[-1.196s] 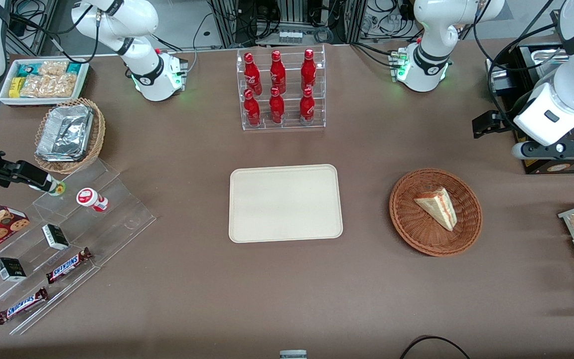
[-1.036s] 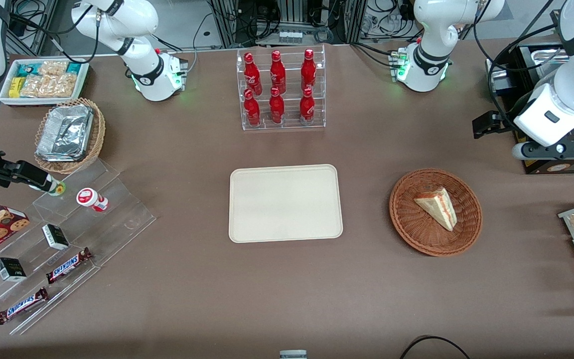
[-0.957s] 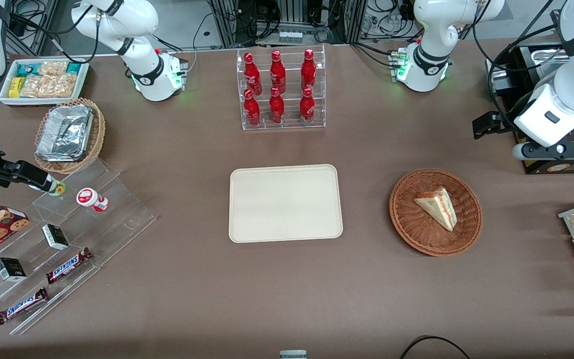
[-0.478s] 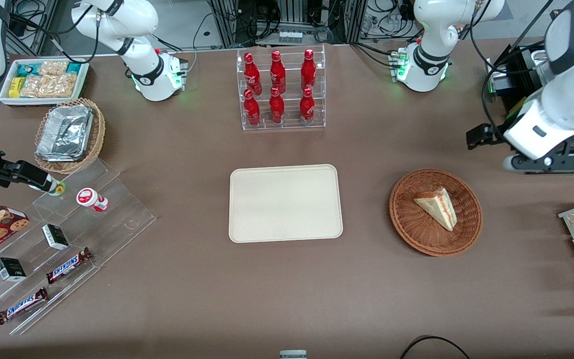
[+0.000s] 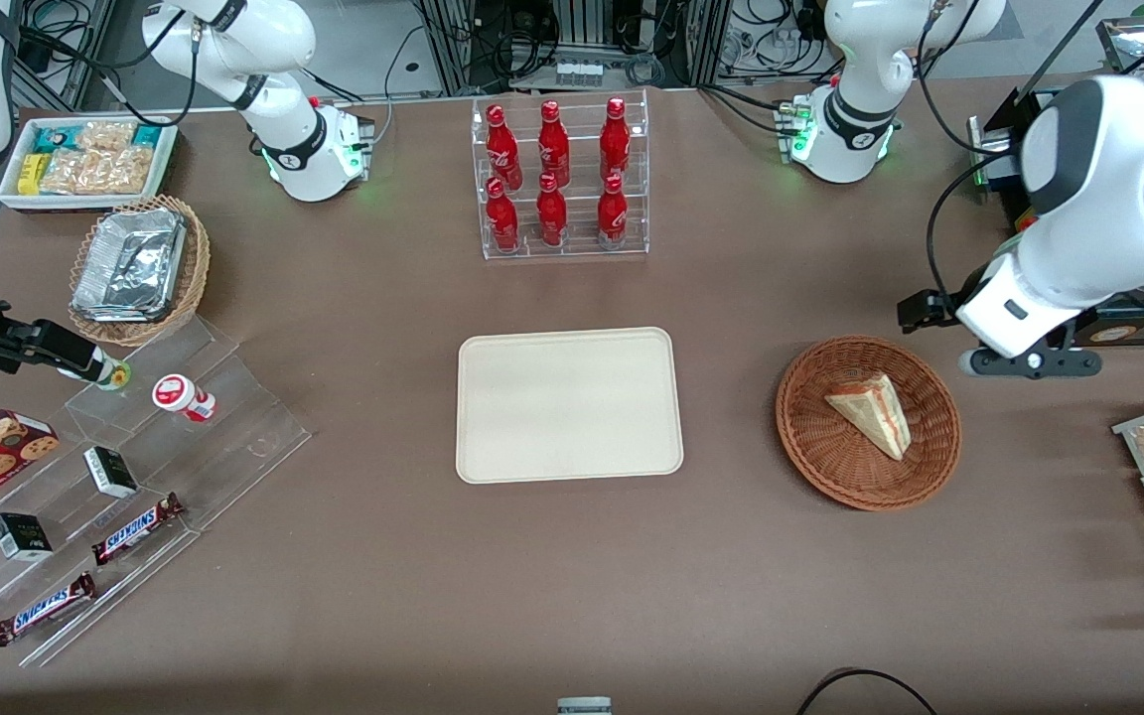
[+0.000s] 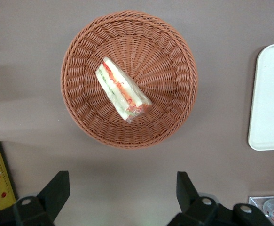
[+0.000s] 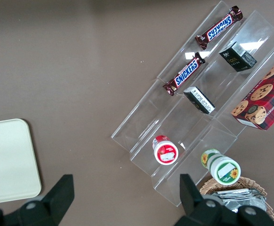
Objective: Place sandwich from basket to tray
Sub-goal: 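Lower the open left gripper onto the wrapped sandwich in the basket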
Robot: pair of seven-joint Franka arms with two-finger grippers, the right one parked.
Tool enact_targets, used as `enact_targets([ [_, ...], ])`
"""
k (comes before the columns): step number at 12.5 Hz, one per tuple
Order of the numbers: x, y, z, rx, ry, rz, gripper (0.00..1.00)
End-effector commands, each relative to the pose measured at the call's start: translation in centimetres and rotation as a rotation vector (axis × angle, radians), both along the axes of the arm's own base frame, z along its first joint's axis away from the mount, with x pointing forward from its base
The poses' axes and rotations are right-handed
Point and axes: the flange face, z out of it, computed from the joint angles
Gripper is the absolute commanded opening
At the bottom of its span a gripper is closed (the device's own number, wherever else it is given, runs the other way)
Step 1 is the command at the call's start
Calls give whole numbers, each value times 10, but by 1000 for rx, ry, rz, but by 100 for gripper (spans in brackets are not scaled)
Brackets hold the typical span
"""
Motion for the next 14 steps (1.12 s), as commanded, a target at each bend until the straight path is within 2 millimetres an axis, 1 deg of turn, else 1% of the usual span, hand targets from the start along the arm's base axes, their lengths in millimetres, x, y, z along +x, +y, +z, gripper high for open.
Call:
enact_targets([
  [1,-10,2,-30,-8,-26,-11,100],
  [4,-15,3,-68,-14,-70,-9,100],
  [7,-21,6,-93,-18,-101,-3,100],
  [9,-19,5,-102,-20,-104,15,100],
  [10,-19,5,-104,-20,-104,31,100],
  [11,-18,12,-104,-17,-110,79,100],
  [14,-20,16,-110,-13,-132,222,100],
])
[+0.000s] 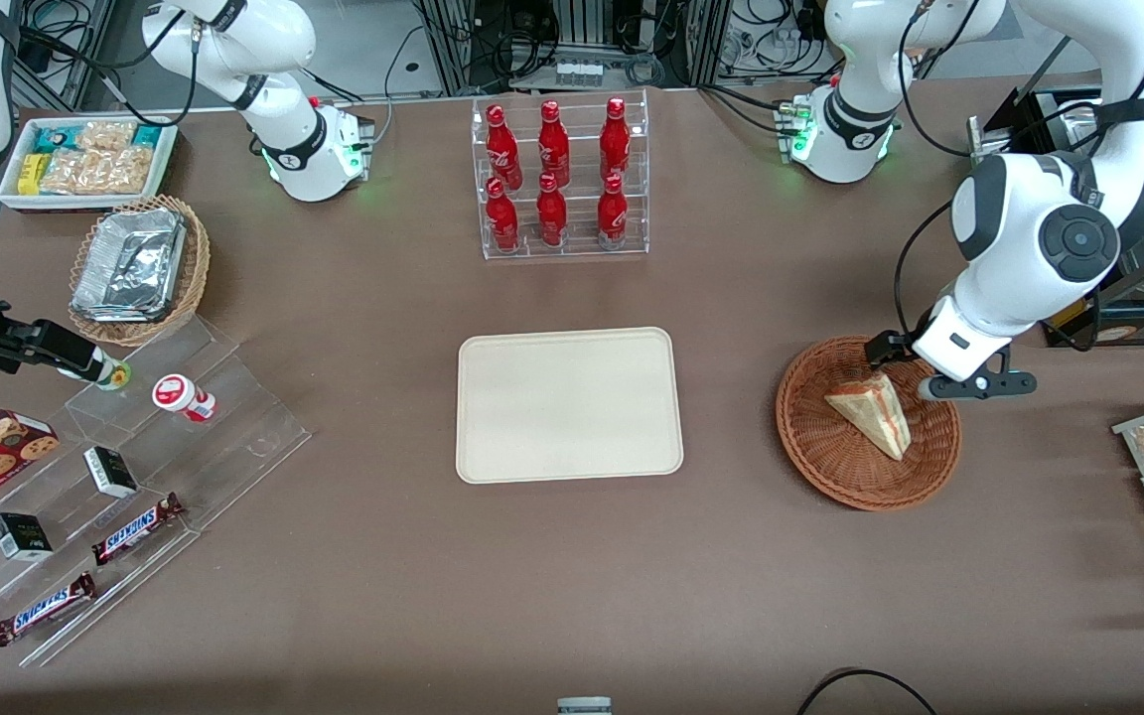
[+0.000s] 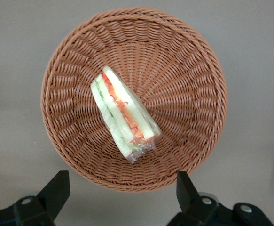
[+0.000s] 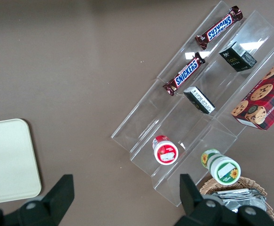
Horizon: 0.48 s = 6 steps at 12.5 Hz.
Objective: Place sandwich from basket to tray
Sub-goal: 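Lower the open left gripper onto the wrapped sandwich in the basket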
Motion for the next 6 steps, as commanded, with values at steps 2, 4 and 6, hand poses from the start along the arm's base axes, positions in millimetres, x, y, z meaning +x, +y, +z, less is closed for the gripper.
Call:
enact_targets([
  [2,-3,0,-6,-10,-31,210,100],
  [4,-1,-1,-13,-7,-25,363,100],
  [6,1,-1,-20,-8,-23,449,100],
])
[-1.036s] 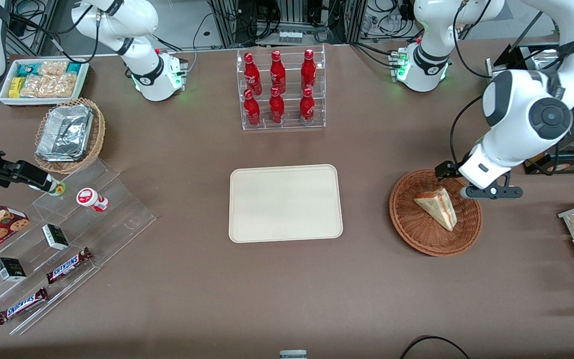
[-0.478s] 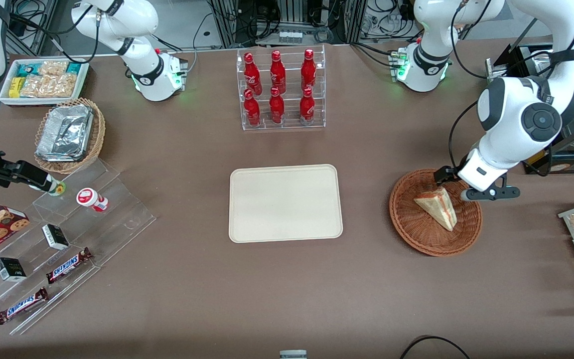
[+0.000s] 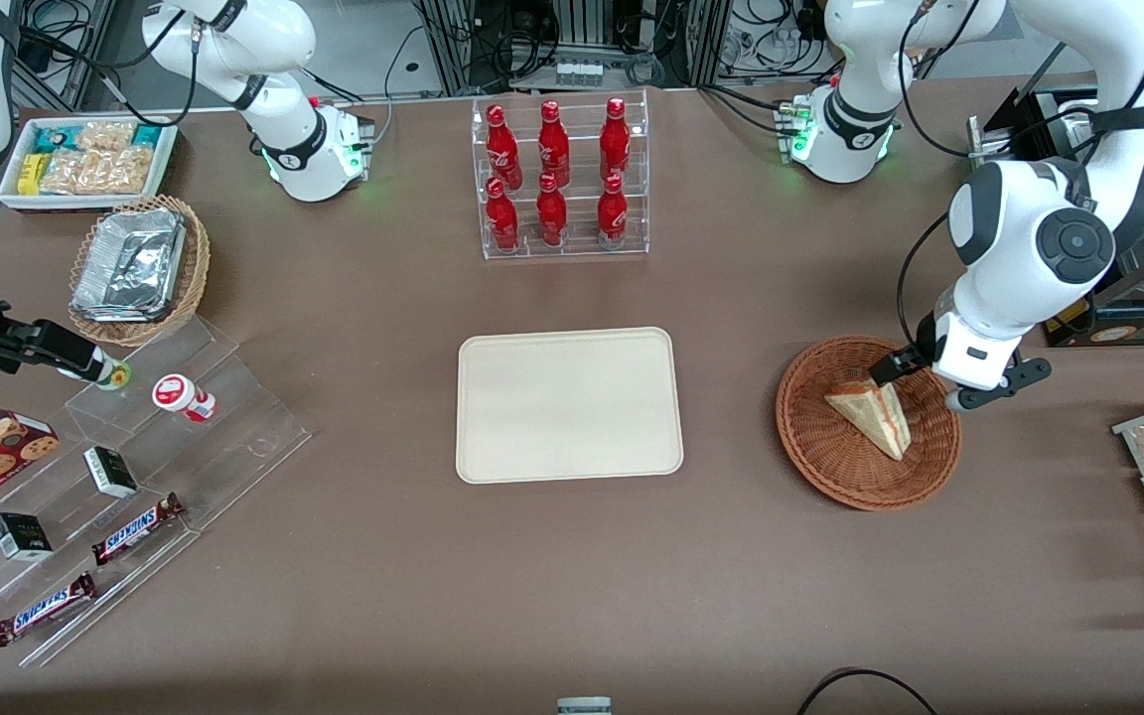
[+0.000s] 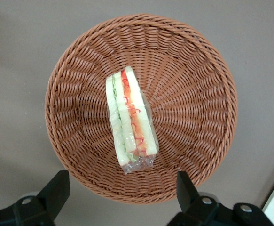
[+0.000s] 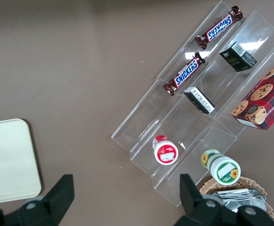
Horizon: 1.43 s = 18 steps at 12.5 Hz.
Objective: Place sandwich from basket to tray
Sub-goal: 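Lower the open left gripper onto the wrapped sandwich in the basket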
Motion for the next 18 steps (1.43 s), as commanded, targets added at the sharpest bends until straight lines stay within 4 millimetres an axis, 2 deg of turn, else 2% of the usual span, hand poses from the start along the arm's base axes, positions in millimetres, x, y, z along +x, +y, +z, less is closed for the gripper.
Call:
enact_targets([
  [1,2,-2,-9,-13,-15,153,100],
  [3,3,-3,-19,-13,-9,249,100],
  [8,9,-5,-37,-24,-16,313,100],
  [11,11,-10,-53,-28,-13,306,100],
  [15,13,-7,-79,-27,7,316,100],
  [18,12,-5,-90,-29,23,325,100],
])
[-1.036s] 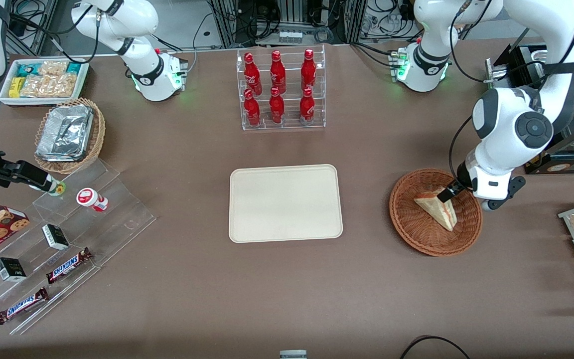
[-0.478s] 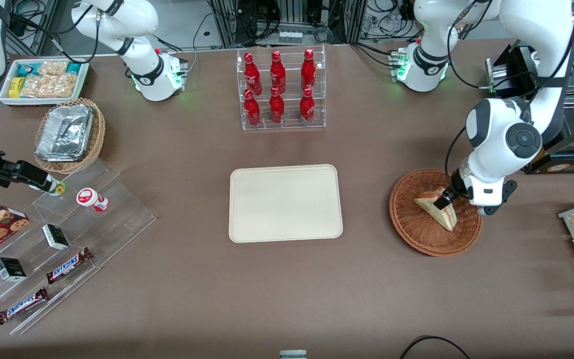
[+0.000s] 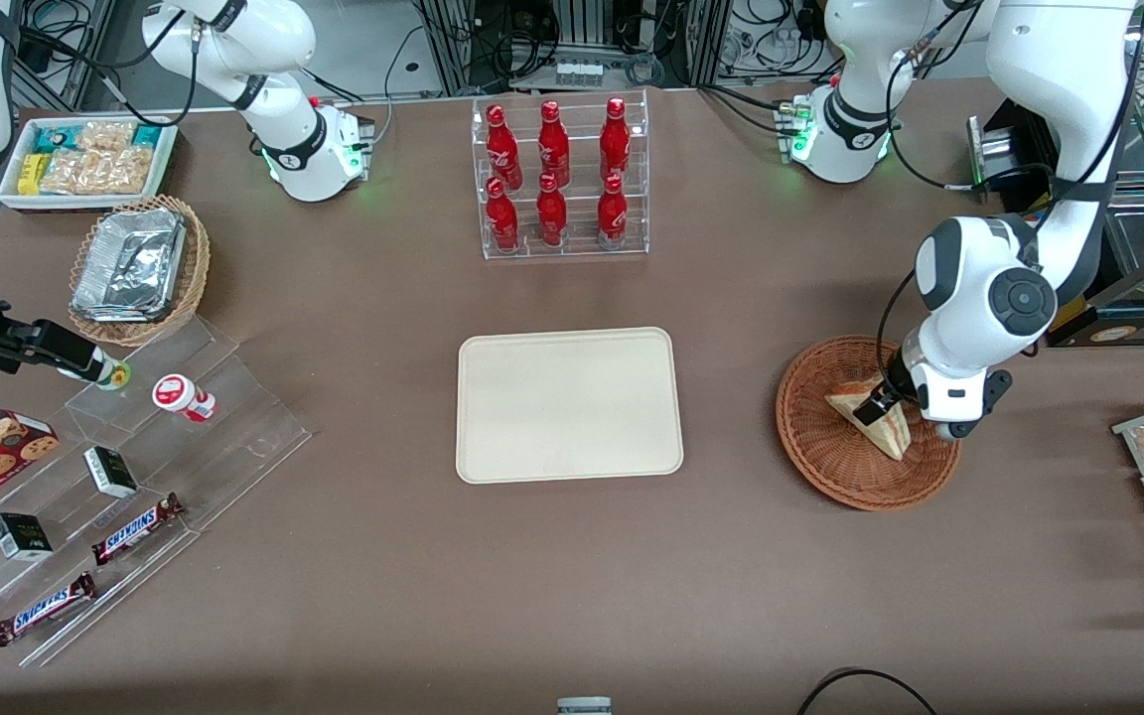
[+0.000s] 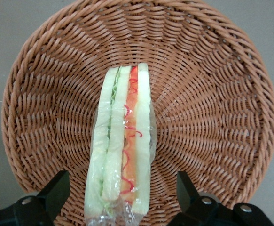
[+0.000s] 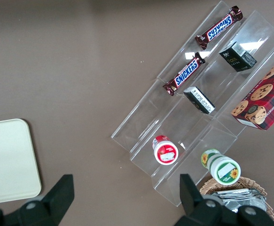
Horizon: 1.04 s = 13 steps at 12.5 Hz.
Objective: Place sandwich from basket to tray
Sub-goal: 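Close the left gripper on the sandwich and lift it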
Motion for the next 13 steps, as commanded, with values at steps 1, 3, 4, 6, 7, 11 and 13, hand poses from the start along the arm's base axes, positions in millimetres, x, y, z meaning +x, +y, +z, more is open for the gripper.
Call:
enact_targets([
  [1,0,-1,-7,-23,-1,41,100],
  [3,-1,0,-10,-23,4,51,55],
  [4,-1,-1,-9,-22,4,60,1],
  [6,-1,0,-6,-22,6,60,0],
  [7,-1,0,-4,-21,5,54,0],
  [11,2,-8,18,-10,28,9,0],
  [13,9,-15,44,-10,62,-59,0],
])
